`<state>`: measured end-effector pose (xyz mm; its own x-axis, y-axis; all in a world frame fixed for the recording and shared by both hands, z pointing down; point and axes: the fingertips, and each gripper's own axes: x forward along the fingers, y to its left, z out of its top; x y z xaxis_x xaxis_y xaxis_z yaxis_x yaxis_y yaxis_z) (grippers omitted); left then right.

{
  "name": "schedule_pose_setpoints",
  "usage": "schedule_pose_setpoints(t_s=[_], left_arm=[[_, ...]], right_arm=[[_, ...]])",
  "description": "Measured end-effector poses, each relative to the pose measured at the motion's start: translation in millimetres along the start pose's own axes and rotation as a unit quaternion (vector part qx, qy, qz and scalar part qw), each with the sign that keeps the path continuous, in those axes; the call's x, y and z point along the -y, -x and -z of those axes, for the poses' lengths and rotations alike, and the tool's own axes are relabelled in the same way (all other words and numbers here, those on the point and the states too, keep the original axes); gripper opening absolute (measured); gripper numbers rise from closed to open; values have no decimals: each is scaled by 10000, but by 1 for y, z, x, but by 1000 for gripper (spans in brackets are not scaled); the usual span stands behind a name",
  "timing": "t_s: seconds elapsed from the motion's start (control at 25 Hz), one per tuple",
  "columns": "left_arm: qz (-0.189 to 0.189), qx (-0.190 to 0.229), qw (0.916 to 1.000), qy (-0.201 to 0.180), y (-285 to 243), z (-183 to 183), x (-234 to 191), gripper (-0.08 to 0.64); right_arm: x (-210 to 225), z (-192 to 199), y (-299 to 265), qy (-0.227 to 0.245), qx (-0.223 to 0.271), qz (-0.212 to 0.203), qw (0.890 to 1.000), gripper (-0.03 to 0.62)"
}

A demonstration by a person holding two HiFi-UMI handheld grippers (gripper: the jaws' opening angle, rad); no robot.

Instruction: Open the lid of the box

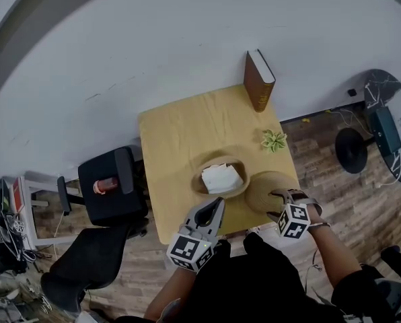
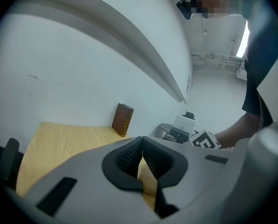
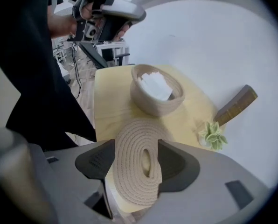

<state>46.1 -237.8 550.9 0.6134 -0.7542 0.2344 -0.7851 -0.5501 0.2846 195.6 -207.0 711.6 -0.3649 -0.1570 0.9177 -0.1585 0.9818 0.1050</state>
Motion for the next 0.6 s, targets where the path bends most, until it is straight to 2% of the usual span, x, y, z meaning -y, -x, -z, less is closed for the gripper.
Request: schedule_pose_setpoints(t_s=[0.16, 0.28, 0.48, 0.6], left_arm=[[-18, 124, 9999, -60, 1, -12, 1, 18], [-85, 206, 9997, -114, 4, -20, -3, 18], [-259, 305, 9989, -227, 13, -32, -13, 18], [-348, 355, 9984, -287, 18, -38, -20, 18]], right_arm=[[25, -43, 42, -129, 668, 637, 9956, 290], [48, -73, 71, -152, 1138, 1270, 9852, 272], [72, -118, 116, -396, 1966, 2031, 9584, 223], [85, -138, 142, -763, 2511, 2443, 9335, 204]])
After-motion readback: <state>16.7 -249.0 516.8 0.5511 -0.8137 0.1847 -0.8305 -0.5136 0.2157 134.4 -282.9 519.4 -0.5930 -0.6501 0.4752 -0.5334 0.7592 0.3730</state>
